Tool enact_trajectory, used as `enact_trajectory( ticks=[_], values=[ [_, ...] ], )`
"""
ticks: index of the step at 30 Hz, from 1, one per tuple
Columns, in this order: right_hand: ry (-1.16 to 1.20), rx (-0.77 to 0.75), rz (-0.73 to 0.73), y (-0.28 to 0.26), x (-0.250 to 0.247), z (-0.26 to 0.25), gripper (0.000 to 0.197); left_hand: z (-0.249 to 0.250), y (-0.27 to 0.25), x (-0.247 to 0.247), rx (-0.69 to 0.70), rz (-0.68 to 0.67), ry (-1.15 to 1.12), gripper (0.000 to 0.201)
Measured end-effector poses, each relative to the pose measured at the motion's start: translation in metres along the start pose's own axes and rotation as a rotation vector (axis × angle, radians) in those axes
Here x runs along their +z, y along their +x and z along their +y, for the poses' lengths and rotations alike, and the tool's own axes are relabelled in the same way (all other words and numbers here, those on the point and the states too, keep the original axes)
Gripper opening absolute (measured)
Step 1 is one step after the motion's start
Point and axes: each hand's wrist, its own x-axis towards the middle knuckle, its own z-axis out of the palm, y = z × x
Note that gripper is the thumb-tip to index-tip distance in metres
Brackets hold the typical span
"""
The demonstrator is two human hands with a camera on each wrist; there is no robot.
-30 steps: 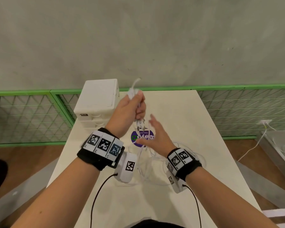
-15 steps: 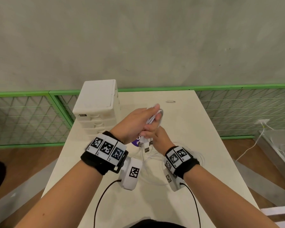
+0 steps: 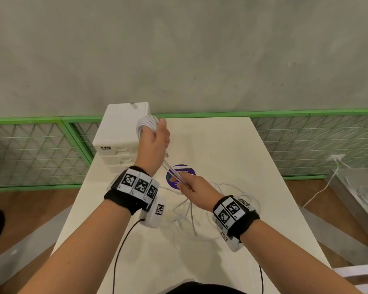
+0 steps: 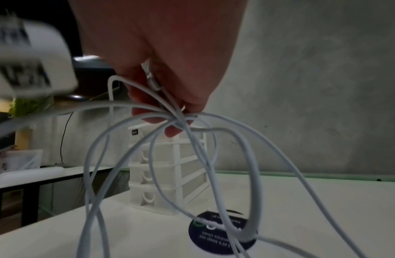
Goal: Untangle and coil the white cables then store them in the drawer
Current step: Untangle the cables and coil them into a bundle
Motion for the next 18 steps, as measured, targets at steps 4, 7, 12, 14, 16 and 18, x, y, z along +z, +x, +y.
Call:
enact_trajectory(
  ticks=[4,7,12,14,16,18],
  values=[
    [-0.009,-0.055,0.033,0.004,-0.011,-0.004,0.025,-0.021,-0.006,0.000,0.021,-0.430,0.845,0.043],
    [-0.010,-0.087,0.057,0.007,-0.018,-0.001,0.030,-0.022,-0.009,0.002,-0.046,-0.630,0.945,0.044],
    [-0.086,-0.131,0.086,0.006,-0.031,0.005,0.022,-0.017,-0.009,-0.001,-0.360,-0.742,0.631,0.045],
    [-0.140,-0.121,0.072,0.005,-0.033,0.011,0.024,-0.014,-0.010,-0.003,-0.437,-0.791,0.572,0.044],
    [-0.148,-0.037,0.089,0.001,-0.037,0.024,0.033,-0.011,-0.011,-0.009,-0.441,-0.785,0.544,0.038],
    [-0.116,0.068,0.143,-0.004,-0.041,0.044,0.037,-0.012,-0.010,-0.017,-0.389,-0.726,0.622,0.035]
  ],
)
